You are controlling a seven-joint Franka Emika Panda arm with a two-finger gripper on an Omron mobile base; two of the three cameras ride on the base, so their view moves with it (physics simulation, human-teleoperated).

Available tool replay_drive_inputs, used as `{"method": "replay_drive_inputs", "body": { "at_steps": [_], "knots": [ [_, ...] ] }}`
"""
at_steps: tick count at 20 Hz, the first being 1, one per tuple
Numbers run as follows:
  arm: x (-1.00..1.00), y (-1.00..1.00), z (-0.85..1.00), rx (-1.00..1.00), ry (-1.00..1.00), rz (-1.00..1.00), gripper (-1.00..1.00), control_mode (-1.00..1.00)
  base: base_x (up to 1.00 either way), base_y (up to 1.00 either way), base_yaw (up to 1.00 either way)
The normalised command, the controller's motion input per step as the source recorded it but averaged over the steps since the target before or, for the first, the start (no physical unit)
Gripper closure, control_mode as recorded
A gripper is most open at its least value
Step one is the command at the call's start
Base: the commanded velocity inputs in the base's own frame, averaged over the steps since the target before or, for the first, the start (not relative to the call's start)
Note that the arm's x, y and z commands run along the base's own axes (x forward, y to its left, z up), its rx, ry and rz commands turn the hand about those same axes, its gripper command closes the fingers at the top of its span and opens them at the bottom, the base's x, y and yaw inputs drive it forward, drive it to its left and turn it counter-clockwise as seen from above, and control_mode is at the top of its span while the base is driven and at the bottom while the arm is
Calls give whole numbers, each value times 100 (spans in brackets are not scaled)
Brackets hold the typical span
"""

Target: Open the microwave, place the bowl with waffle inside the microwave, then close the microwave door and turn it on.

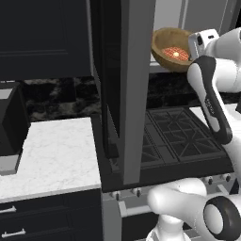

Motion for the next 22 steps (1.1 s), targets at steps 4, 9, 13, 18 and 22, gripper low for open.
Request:
{"method": "replay_drive_inputs", "body": {
  "at_steps": [4,9,13,18,22],
  "knots": [
    [63,9,0,0,0,0,100,-100,0,0,0],
    [64,11,0,0,0,0,100,-100,0,0,0],
    [62,12,3,0,2,0,100,-100,0,0,0],
    [61,8,9,0,6,0,100,-100,0,0,0],
    [60,3,6,0,8,0,100,-100,0,0,0]
  ]
}}
